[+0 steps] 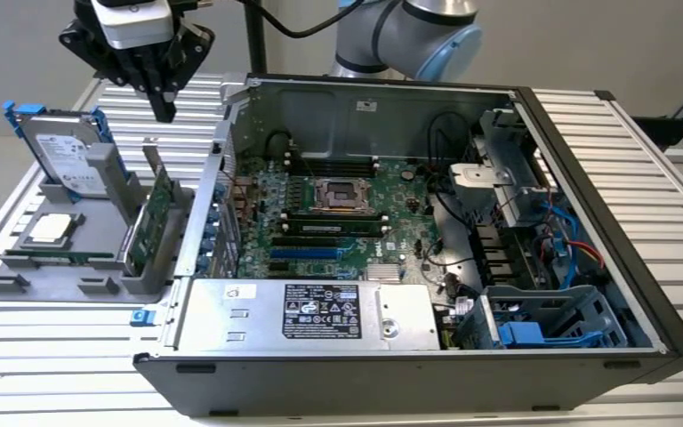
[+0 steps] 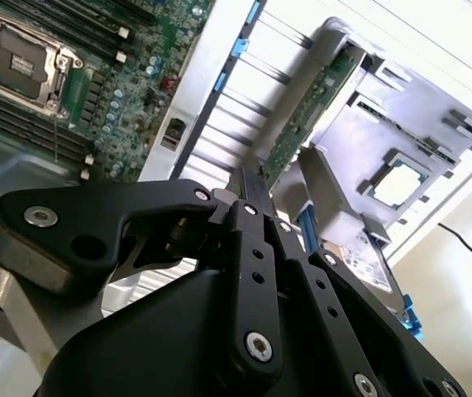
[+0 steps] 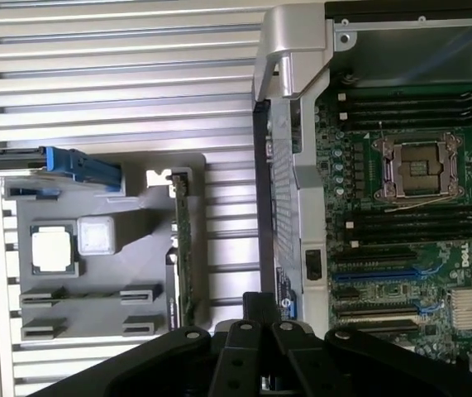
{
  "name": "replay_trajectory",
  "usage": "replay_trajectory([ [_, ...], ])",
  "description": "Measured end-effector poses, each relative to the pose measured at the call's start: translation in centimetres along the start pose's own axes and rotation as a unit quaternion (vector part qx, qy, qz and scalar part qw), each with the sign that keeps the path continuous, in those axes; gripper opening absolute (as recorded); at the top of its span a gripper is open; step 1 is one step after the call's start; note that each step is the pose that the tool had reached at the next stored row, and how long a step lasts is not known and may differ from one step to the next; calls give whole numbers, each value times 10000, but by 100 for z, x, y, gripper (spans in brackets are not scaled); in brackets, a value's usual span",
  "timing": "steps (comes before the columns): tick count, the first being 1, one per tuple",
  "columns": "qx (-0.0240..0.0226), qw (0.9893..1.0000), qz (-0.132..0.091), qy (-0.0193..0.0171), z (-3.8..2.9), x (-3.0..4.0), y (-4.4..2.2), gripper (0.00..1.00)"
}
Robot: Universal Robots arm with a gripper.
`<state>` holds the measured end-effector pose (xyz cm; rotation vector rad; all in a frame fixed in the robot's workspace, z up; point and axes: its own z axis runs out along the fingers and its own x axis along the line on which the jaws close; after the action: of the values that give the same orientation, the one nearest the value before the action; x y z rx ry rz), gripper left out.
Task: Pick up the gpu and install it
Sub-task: 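Reach for the gpu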
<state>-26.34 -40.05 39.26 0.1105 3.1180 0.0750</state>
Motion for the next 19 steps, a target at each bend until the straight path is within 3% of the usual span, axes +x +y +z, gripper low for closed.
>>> replay_trajectory([
  [19,0,10000,0,0,-6,243,-22,0],
])
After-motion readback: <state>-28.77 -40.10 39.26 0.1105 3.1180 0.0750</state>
